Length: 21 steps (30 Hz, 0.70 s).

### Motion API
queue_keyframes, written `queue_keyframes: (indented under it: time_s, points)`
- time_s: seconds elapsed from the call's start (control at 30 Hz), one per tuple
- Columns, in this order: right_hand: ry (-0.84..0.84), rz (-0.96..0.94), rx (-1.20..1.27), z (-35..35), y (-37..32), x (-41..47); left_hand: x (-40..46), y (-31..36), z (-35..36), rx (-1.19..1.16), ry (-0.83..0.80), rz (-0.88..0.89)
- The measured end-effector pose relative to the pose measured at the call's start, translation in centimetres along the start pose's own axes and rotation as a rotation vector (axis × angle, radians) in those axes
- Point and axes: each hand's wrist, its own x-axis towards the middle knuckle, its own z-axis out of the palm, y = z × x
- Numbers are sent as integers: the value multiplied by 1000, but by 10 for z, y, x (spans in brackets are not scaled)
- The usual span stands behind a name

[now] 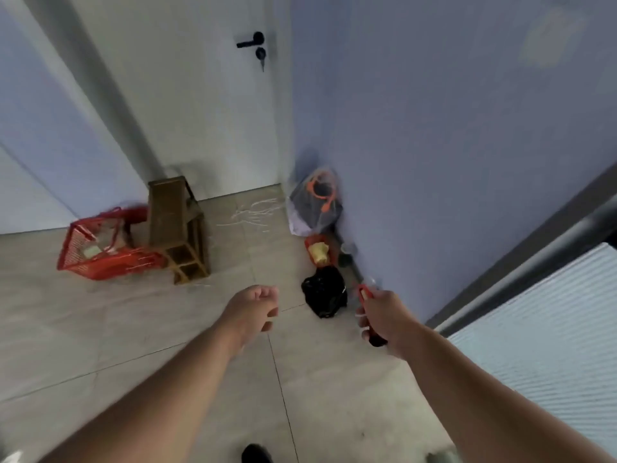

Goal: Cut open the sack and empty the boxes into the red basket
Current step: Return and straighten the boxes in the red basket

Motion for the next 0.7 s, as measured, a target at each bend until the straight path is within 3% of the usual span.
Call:
queue_keyframes:
  time_s: [0.3,0.5,0.7]
  points:
    - [-141,-39,-26,191,-65,39,22,-53,-184,-127,158,-88]
    - [-158,-138,-225,263,-114,60,43,-58,-253,-185,253,-103]
    - [-276,-167,-260,321,-152,102,66,-61,-303,-233,380,-103]
